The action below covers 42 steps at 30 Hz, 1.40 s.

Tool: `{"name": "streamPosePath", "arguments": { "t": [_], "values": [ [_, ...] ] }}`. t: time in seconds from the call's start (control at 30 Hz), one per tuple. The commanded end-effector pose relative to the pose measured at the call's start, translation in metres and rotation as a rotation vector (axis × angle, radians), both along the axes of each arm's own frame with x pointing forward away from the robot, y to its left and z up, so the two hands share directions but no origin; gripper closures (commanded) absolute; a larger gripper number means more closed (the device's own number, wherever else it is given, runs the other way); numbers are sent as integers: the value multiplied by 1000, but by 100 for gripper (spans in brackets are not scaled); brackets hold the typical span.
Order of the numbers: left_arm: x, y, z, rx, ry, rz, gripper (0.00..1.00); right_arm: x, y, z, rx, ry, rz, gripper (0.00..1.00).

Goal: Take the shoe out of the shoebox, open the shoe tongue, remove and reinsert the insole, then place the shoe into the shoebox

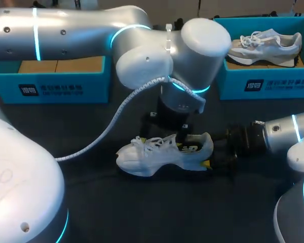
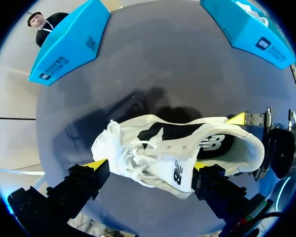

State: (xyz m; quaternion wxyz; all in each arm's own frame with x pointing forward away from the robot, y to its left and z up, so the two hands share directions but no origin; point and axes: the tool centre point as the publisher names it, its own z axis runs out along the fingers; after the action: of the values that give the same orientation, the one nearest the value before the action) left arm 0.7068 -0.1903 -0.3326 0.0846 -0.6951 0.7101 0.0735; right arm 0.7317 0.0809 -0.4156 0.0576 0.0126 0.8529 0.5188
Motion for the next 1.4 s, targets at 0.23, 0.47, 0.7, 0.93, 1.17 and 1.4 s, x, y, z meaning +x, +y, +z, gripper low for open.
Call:
{"name": "streamPosePath", "arguments": {
  "t": [0.23, 0.47, 0.7, 0.93, 1.17, 1.4],
  "values": [
    [-1, 8, 18, -76, 82, 7, 38, 0, 3, 0, -5, 0, -3, 100],
    [-5, 6, 25, -143, 193, -39, 100, 0, 3, 0, -5, 0, -3, 100],
    [-5, 2, 27, -191, 239, -66, 100, 0, 3, 0, -5, 0, -3, 100],
    [-4, 13, 39, -251, 278, -127, 100, 0, 3, 0, -5, 0, -3, 100],
    [2, 39, 51, -285, 223, -122, 100, 0, 3, 0, -5, 0, -3, 100],
    [5, 60, 36, -246, 181, -98, 100, 0, 3, 0, -5, 0, -3, 100]
  ]
}}
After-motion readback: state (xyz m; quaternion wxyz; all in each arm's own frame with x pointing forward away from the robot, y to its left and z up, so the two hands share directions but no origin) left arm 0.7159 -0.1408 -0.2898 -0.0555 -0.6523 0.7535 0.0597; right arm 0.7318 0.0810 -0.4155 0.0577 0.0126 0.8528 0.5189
